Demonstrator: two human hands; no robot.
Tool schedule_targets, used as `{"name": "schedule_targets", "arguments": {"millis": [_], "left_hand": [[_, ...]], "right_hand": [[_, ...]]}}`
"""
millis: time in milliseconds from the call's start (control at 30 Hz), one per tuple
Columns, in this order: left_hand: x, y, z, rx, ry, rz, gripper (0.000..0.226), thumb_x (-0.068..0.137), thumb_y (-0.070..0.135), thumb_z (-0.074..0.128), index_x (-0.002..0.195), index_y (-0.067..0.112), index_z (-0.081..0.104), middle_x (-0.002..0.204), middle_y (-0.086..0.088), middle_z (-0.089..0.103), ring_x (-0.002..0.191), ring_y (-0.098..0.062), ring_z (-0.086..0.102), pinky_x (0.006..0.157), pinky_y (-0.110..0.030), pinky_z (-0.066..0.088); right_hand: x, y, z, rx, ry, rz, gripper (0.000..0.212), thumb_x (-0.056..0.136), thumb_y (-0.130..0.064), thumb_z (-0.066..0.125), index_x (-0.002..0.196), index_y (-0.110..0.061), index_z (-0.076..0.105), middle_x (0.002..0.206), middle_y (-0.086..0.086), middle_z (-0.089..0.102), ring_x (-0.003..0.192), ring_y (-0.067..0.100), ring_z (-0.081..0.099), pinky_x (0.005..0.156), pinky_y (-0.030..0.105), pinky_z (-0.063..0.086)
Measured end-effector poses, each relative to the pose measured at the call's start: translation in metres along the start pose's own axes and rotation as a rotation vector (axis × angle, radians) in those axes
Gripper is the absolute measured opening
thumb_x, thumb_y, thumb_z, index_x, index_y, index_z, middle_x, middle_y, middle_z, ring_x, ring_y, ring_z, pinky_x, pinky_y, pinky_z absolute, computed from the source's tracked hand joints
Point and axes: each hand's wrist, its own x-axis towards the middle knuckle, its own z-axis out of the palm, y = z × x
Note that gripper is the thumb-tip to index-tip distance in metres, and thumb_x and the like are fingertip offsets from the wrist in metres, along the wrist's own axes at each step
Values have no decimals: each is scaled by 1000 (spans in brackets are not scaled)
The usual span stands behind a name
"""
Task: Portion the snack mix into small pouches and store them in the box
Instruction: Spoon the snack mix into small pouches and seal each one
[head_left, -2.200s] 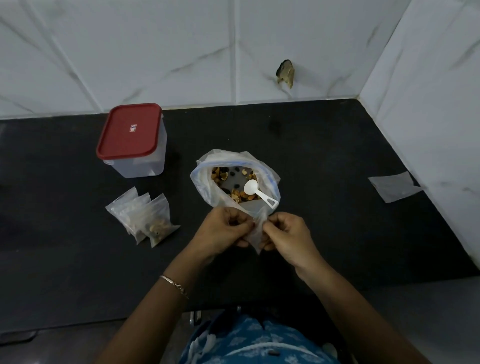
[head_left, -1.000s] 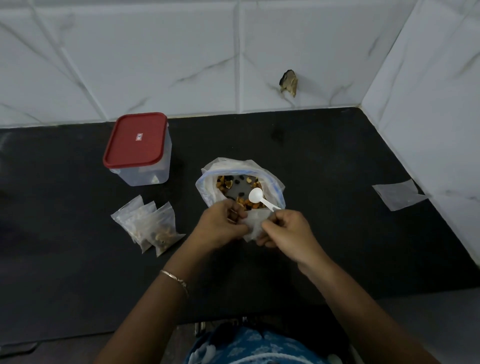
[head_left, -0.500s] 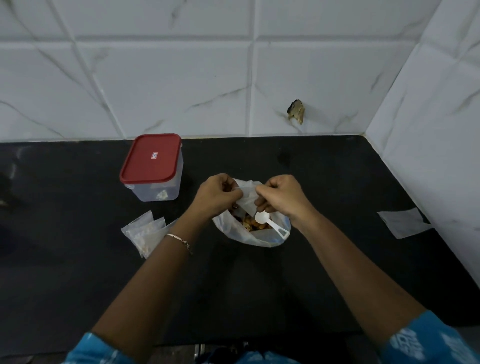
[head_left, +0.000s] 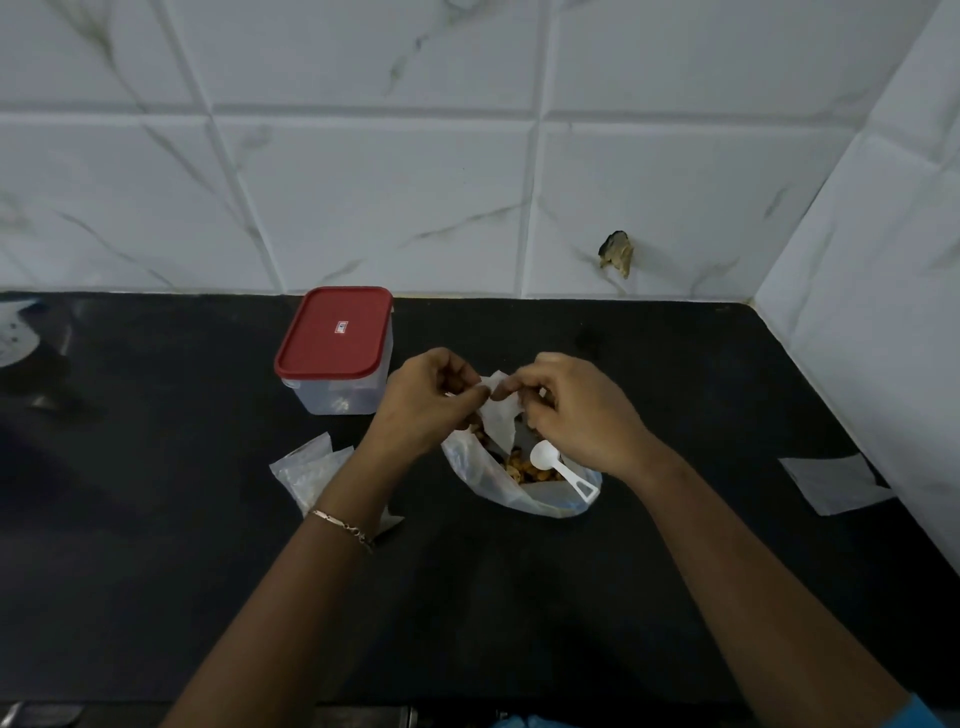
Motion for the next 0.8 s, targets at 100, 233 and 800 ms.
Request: {"name": "schedule_targets", "arguments": {"millis": [100,233,800], "left_hand": [[-5,2,-7,3,9,3,15,85,13,70,92,16,58,86,-5,69,72,-15,71,64,-24,59],[-14,1,-11,137,-19,95,17,89,10,65,91,23,54,92,-3,68,75,-12,70,70,-29,60],[-35,-17,-22,575,39,550,32,81,39,72,107,25,62,119,6,52,90,-2,53,76,-27,54]], "right_hand": [[1,-10,-1,-199,59,37,21,95,-32,52,108,-32,69,103,-12,61,82,5,57,64,18,41],[1,-23,3,-252,99,65,26,92,-46,54,100,-26,70,89,-10,67,73,6,59,62,21,45],[13,-27,4,247,-37,276,19,81,-15,75,98,-22,73,107,-8,69,103,6,62,93,34,54]]}}
